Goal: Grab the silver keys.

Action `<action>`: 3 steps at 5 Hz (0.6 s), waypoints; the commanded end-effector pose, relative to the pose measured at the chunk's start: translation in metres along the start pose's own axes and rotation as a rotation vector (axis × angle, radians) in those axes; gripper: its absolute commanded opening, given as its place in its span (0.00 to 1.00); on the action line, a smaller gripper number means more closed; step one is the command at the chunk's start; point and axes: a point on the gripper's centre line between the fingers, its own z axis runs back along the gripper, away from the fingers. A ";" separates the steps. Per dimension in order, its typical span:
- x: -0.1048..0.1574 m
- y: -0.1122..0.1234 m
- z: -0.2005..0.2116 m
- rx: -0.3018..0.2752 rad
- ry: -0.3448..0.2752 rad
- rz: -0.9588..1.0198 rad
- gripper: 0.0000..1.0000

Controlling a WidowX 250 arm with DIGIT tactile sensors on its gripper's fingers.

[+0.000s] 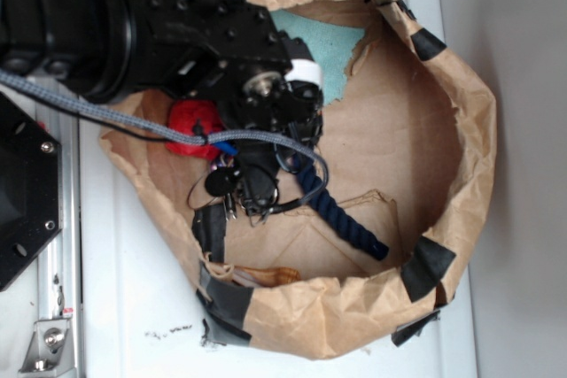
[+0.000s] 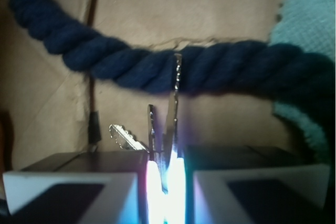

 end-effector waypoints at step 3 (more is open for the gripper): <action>0.020 -0.032 0.096 -0.121 -0.245 0.002 0.00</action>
